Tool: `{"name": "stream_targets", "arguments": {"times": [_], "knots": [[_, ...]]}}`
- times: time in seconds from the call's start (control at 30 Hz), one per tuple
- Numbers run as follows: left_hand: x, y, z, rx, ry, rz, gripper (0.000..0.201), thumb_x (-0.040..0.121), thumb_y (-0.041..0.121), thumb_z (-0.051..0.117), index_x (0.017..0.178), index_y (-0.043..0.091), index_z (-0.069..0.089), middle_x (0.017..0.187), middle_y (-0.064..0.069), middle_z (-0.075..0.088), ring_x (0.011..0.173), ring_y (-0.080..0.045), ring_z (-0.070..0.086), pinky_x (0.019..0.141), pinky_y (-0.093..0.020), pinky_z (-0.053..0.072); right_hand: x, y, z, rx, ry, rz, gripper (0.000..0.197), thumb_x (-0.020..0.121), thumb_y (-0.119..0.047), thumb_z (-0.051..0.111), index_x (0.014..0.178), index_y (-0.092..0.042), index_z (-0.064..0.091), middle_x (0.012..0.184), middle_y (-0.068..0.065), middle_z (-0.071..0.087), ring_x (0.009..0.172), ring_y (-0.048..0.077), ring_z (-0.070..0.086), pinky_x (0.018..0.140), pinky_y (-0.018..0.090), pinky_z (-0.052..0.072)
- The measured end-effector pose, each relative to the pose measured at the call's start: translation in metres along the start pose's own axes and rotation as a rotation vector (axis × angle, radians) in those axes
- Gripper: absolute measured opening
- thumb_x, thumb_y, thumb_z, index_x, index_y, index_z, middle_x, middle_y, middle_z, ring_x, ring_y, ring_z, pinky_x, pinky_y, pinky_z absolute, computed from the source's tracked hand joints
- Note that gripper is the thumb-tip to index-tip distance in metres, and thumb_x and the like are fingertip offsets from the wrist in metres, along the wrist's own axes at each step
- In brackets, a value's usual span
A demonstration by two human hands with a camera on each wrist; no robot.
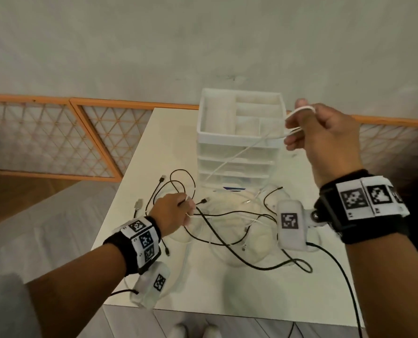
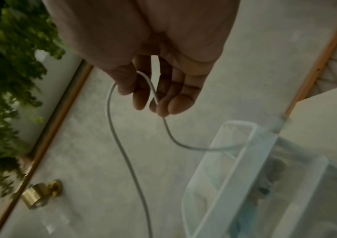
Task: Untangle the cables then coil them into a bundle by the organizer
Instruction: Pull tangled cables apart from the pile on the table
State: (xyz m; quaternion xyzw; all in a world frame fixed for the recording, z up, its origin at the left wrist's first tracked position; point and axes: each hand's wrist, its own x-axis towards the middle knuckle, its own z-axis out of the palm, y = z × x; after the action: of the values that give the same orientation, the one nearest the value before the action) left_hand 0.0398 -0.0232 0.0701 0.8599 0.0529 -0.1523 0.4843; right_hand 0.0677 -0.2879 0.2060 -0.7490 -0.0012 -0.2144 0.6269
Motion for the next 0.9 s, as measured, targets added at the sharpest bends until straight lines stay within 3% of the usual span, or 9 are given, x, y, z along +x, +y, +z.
{"name": "stream_targets", "arguments": {"times": [0.07, 0.17, 0.27, 0.37, 0.47, 0.63, 0.7, 0.77, 0.9], "knots": [[-0.004, 0.025, -0.006, -0.104, 0.026, 0.057, 0.031, 0.102, 0.010, 0.043, 0.078, 0.003, 0.061, 0.073, -0.007, 0.064, 0.064, -0.028, 0.064, 0.081, -0.057, 0.056, 0.001, 0.020, -0.015, -0.054, 0.043, 0.048, 0.030, 0.095, -0.038, 0.058, 0.072, -0.023, 0.072, 0.071, -0.001, 0.069, 0.059, 0.021, 0.065, 0.065, 0.040, 0.060], [-0.017, 0.089, -0.025, -0.172, 0.052, 0.252, 0.028, 0.104, 0.011, 0.043, 0.090, -0.001, 0.064, 0.077, -0.013, 0.064, 0.069, -0.030, 0.064, 0.073, -0.038, 0.060, -0.010, 0.064, -0.032, -0.252, -0.007, 0.208, 0.027, 0.089, -0.045, 0.054, 0.078, -0.030, 0.075, 0.069, -0.002, 0.073, 0.064, 0.021, 0.071, 0.080, 0.054, 0.060], [-0.024, 0.149, -0.047, -0.276, 0.109, 0.492, 0.028, 0.104, 0.012, 0.044, 0.098, -0.007, 0.063, 0.077, -0.015, 0.061, 0.066, -0.028, 0.062, 0.065, -0.032, 0.058, -0.024, 0.084, -0.039, -0.404, -0.080, 0.298, 0.023, 0.093, -0.035, 0.053, 0.085, -0.033, 0.074, 0.065, -0.002, 0.067, 0.064, 0.021, 0.067, 0.083, 0.048, 0.059], [-0.023, 0.180, -0.058, -0.304, 0.197, 0.661, 0.023, 0.103, 0.014, 0.048, 0.096, 0.002, 0.066, 0.072, -0.010, 0.062, 0.062, -0.024, 0.063, 0.063, -0.033, 0.059, -0.028, 0.078, -0.035, -0.422, -0.100, 0.279, 0.020, 0.095, -0.030, 0.056, 0.084, -0.036, 0.072, 0.055, -0.007, 0.058, 0.056, 0.020, 0.061, 0.068, 0.038, 0.054], [-0.017, 0.180, -0.048, -0.154, 0.104, 0.633, 0.023, 0.101, 0.016, 0.051, 0.094, 0.004, 0.069, 0.071, -0.007, 0.065, 0.063, -0.024, 0.067, 0.069, -0.040, 0.061, -0.028, 0.049, -0.021, -0.297, -0.092, 0.144, 0.013, 0.090, -0.023, 0.069, 0.082, -0.034, 0.071, 0.056, -0.002, 0.054, 0.054, 0.019, 0.054, 0.062, 0.031, 0.046], [-0.019, 0.200, -0.047, -0.232, 0.022, 0.768, 0.021, 0.101, 0.012, 0.050, 0.097, 0.005, 0.069, 0.071, -0.008, 0.063, 0.062, -0.024, 0.065, 0.064, -0.031, 0.056, -0.043, 0.021, 0.030, -0.361, -0.527, 0.110, 0.032, 0.083, -0.036, 0.077, 0.112, -0.037, 0.064, 0.062, -0.005, 0.059, 0.055, 0.007, 0.055, 0.062, 0.025, 0.048], [-0.021, 0.214, -0.059, -0.320, 0.038, 0.831, 0.021, 0.102, 0.010, 0.049, 0.101, 0.004, 0.069, 0.073, -0.010, 0.062, 0.063, -0.024, 0.065, 0.063, -0.029, 0.055, -0.043, 0.021, 0.047, -0.461, -0.452, 0.054, 0.010, 0.094, -0.038, 0.065, 0.091, -0.030, 0.069, 0.058, -0.013, 0.057, 0.054, 0.001, 0.052, 0.063, 0.025, 0.041], [-0.013, 0.214, -0.070, -0.374, 0.067, 0.829, 0.021, 0.101, 0.012, 0.051, 0.116, 0.006, 0.065, 0.084, -0.011, 0.063, 0.069, -0.023, 0.066, 0.068, -0.031, 0.057, -0.034, 0.010, 0.054, -0.387, -0.319, 0.071, 0.034, 0.100, -0.035, 0.055, 0.069, -0.026, 0.065, 0.053, -0.018, 0.056, 0.052, -0.001, 0.048, 0.065, 0.026, 0.038], [0.016, 0.164, -0.065, -0.155, -0.065, 0.570, 0.079, 0.085, 0.042, 0.071, 0.150, 0.026, 0.030, 0.129, 0.002, 0.057, 0.095, -0.012, 0.065, 0.087, -0.034, 0.055, -0.008, -0.046, 0.050, 0.069, -0.142, 0.119, 0.042, 0.104, -0.032, 0.049, 0.066, -0.017, 0.060, 0.051, -0.001, 0.046, 0.046, 0.018, 0.040, 0.048, 0.029, 0.034]]}}
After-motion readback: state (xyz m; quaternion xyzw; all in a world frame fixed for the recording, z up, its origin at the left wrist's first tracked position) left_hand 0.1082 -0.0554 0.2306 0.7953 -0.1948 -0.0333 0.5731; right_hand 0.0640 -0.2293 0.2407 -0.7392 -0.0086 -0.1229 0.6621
